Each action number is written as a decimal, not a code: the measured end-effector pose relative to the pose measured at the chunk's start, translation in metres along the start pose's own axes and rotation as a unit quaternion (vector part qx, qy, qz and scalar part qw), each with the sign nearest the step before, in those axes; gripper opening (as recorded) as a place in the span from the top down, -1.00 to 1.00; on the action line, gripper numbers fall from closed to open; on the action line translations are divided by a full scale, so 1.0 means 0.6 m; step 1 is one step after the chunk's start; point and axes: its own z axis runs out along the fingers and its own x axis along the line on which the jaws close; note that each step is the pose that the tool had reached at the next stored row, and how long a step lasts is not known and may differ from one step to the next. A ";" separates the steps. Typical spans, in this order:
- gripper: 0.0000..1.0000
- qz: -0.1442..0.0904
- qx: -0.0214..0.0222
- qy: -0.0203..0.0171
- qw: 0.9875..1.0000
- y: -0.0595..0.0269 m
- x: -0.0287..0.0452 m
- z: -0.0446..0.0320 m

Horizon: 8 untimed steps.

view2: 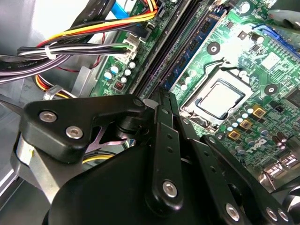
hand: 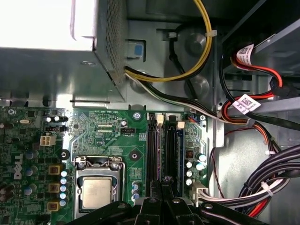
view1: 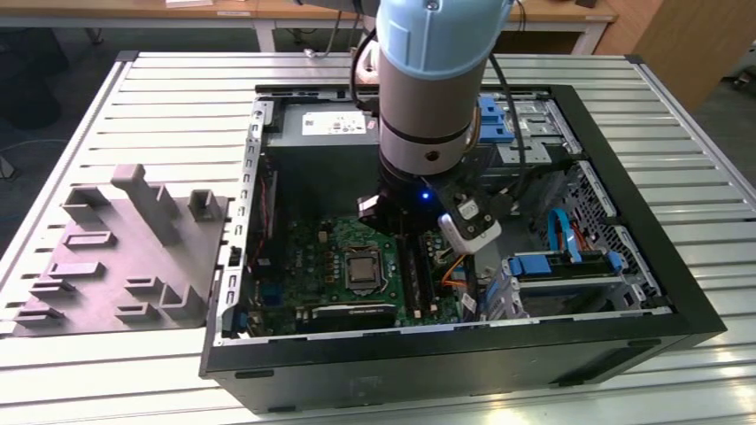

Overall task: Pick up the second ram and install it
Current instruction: 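Insert the second ram into the second slot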

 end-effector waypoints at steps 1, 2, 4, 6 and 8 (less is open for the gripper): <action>0.77 0.000 0.000 0.000 1.000 0.000 0.001 0.000; 0.77 0.000 0.000 0.000 1.000 0.000 0.001 0.000; 0.77 0.000 0.000 0.000 1.000 0.000 0.001 0.000; 0.77 0.000 0.000 0.000 1.000 0.000 0.001 0.000; 0.77 0.000 0.000 0.000 1.000 0.000 0.001 0.000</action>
